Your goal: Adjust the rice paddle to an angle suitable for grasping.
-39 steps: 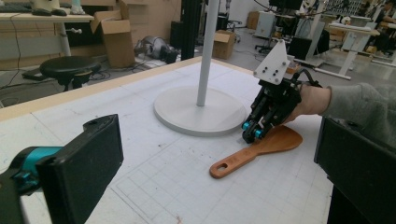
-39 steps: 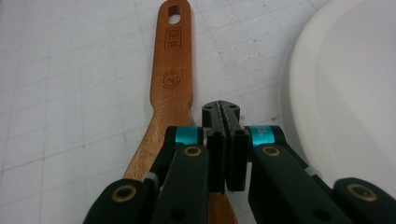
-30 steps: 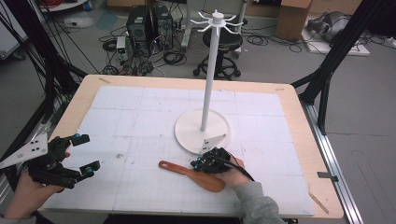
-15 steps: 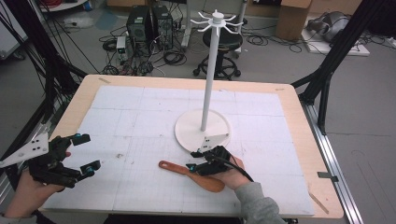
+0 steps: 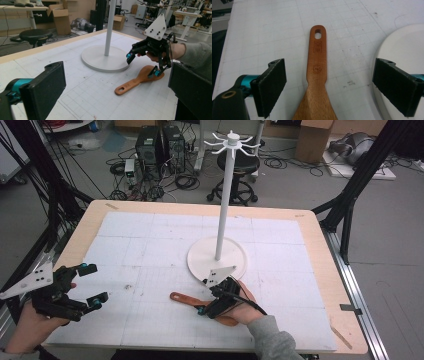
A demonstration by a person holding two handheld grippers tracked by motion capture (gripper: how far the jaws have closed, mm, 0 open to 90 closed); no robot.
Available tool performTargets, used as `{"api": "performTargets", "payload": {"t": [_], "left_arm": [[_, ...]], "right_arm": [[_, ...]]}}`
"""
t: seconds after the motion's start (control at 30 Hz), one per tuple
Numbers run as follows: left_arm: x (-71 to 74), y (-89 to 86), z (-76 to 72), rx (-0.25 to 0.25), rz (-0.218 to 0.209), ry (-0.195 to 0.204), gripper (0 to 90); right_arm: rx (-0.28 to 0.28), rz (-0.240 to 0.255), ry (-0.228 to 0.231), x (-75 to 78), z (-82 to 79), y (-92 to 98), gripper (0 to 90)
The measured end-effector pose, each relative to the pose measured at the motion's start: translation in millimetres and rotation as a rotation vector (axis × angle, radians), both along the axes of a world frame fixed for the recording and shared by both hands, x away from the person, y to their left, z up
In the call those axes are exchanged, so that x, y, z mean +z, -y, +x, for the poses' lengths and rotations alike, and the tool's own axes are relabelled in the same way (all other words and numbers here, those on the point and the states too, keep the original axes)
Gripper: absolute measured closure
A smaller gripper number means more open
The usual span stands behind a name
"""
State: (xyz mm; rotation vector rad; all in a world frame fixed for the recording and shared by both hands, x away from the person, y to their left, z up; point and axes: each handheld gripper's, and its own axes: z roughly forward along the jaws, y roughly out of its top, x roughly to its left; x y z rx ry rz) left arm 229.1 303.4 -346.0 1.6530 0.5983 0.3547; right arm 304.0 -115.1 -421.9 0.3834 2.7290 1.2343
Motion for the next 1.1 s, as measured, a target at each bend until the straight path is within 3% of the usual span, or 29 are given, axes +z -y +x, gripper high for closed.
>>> {"api": "performTargets", "payload": {"t": [0.23,0.4,0.63,0.8,1.1], "left_arm": [[-0.1,0.3,-0.7,0.002,-0.001,-0.001,1.8],[-0.3,0.0,-0.6,0.002,0.001,-0.004,1.8],[-1.9,2.7,3.3,-0.006,-0.005,-0.012,1.8],[-3.6,3.8,5.4,-0.005,-0.006,-0.018,1.8],[-3.6,-2.1,1.3,0.01,-0.015,-0.016,1.8]], "right_arm": [[0.001,-0.008,0.024,-3.4,-0.3,-10.7,10.9],[0.019,-0.035,0.017,-8.5,0.0,-18.7,11.1],[0.022,-0.036,0.004,-12.2,2.2,-22.8,14.3],[-0.009,-0.037,-0.004,-15.0,4.0,-23.8,14.8],[-0.008,-0.045,-0.024,-18.3,7.1,-29.1,28.0]]}}
